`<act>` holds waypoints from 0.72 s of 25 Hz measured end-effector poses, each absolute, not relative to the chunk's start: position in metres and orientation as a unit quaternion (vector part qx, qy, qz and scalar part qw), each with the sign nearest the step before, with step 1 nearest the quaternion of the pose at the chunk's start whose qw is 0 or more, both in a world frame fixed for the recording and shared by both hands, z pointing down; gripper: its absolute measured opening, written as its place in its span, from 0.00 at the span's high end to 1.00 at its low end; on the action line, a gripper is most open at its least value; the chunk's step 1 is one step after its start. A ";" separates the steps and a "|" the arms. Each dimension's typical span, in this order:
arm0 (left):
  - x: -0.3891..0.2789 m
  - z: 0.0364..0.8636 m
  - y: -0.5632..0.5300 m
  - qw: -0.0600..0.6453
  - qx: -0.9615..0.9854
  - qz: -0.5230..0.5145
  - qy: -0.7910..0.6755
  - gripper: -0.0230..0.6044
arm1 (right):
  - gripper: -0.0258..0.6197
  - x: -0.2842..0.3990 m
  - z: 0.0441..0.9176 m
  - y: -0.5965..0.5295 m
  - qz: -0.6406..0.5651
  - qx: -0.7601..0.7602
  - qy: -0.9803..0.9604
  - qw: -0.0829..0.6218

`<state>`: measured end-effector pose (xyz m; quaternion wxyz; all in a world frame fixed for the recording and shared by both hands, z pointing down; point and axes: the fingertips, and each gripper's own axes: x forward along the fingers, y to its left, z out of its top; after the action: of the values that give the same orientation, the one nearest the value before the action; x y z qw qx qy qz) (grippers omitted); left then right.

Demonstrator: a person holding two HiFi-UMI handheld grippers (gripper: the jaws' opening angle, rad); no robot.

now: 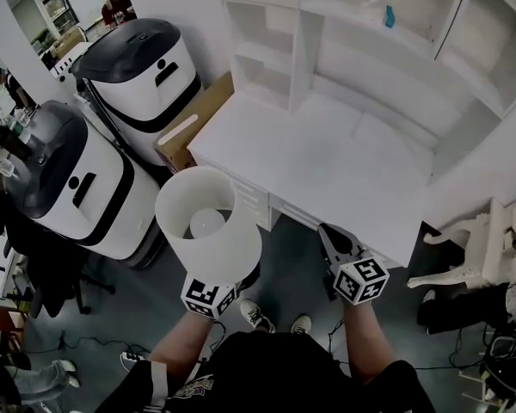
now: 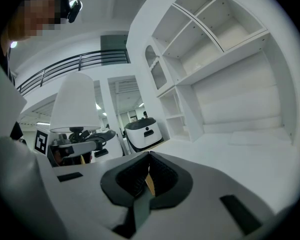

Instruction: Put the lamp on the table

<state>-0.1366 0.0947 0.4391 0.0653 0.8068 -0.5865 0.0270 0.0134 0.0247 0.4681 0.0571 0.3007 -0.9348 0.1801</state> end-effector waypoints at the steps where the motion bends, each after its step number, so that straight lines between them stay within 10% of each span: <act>1: -0.140 0.440 0.093 0.066 0.808 0.027 -0.584 0.81 | 0.92 0.010 0.469 0.023 0.181 0.303 -0.934 0.058; 18: -0.186 0.441 0.079 0.061 0.824 0.021 -0.563 0.81 | 0.92 -0.035 0.465 0.018 0.175 0.325 -0.927 0.061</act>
<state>-0.1859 0.0791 0.4408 0.0610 0.8239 -0.5631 0.0211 -0.0345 0.0175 0.4653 0.0613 0.3247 -0.9275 0.1749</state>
